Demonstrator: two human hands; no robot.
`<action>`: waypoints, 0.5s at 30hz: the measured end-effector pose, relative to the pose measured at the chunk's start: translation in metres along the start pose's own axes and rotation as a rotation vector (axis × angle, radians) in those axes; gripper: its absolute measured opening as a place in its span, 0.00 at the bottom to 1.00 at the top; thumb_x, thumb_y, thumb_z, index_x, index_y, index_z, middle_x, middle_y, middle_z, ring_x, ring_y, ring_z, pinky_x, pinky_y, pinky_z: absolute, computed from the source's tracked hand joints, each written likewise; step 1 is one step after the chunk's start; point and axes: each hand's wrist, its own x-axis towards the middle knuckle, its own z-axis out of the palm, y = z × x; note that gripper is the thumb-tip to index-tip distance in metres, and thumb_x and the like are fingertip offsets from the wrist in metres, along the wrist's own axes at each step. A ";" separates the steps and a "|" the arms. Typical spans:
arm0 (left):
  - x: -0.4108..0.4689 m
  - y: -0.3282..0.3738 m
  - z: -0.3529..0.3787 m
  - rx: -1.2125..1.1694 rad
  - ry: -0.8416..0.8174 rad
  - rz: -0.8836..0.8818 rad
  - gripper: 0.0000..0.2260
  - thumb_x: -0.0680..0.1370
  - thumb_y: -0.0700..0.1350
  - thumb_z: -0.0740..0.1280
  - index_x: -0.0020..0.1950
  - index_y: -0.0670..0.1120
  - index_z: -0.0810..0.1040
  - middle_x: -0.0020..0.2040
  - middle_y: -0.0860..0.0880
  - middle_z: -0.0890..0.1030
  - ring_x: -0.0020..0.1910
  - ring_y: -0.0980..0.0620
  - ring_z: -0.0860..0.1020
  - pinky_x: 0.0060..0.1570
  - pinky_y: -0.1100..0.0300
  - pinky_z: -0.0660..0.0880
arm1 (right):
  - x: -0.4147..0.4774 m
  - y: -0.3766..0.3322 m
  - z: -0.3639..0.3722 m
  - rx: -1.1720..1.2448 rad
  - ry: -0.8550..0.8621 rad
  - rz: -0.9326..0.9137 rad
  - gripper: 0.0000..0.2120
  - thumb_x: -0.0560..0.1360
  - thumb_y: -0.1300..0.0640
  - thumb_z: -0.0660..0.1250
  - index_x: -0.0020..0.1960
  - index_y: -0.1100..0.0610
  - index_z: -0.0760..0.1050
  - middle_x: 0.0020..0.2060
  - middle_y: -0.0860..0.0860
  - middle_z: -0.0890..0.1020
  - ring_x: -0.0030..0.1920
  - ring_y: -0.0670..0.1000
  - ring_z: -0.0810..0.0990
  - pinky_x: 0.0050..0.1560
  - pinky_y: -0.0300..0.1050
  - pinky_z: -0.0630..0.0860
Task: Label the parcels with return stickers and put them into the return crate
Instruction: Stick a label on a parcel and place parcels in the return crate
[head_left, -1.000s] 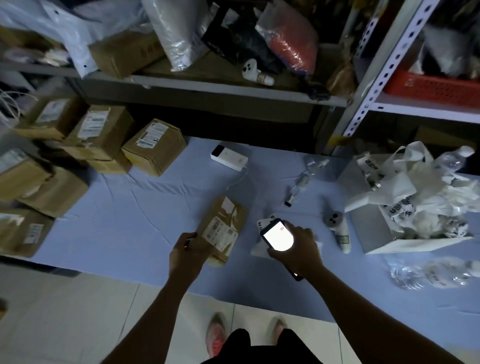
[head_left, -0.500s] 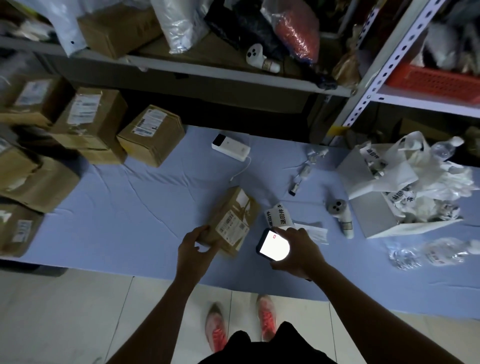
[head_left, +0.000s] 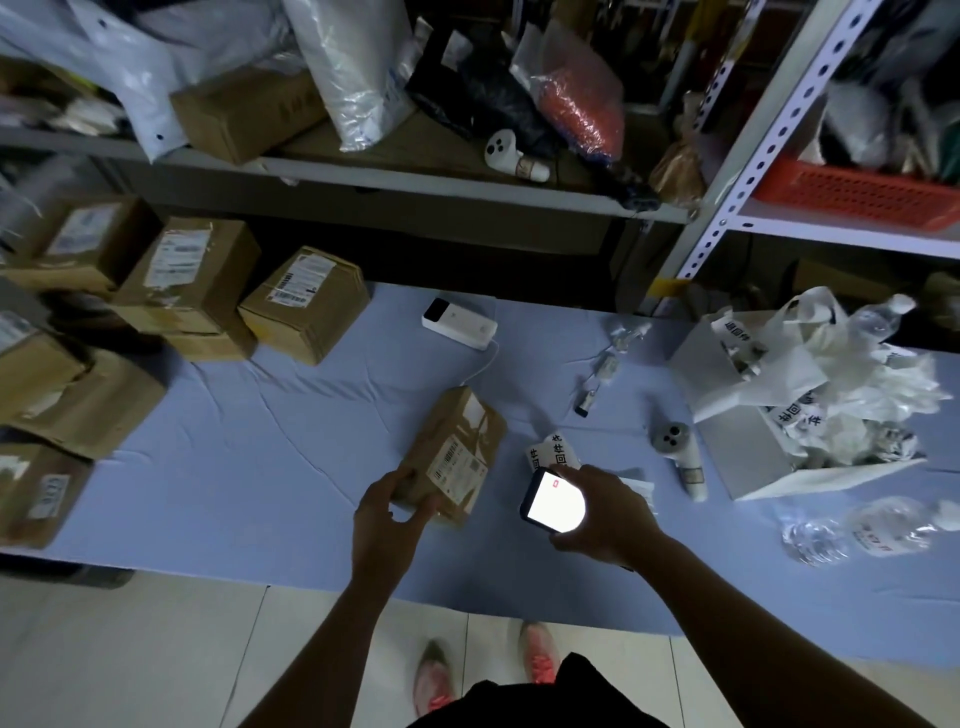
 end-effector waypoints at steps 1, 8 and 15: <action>0.000 0.002 0.001 0.001 0.005 0.003 0.22 0.73 0.52 0.78 0.64 0.51 0.78 0.58 0.53 0.80 0.56 0.54 0.77 0.50 0.61 0.77 | 0.000 0.001 0.000 0.003 0.003 -0.001 0.46 0.64 0.39 0.77 0.78 0.41 0.62 0.67 0.47 0.76 0.63 0.50 0.77 0.55 0.44 0.78; 0.003 0.006 0.009 -0.015 0.014 0.001 0.20 0.74 0.52 0.76 0.64 0.50 0.77 0.58 0.52 0.80 0.56 0.53 0.78 0.51 0.57 0.80 | 0.000 0.018 0.001 0.024 0.019 0.011 0.45 0.65 0.39 0.78 0.77 0.42 0.63 0.68 0.46 0.76 0.63 0.49 0.76 0.55 0.45 0.78; 0.002 0.014 0.027 -0.086 -0.128 -0.152 0.13 0.78 0.51 0.73 0.59 0.54 0.73 0.52 0.52 0.83 0.48 0.54 0.82 0.42 0.57 0.80 | -0.013 0.061 0.023 0.071 0.008 0.163 0.45 0.63 0.38 0.79 0.75 0.45 0.67 0.60 0.47 0.74 0.60 0.49 0.74 0.53 0.42 0.76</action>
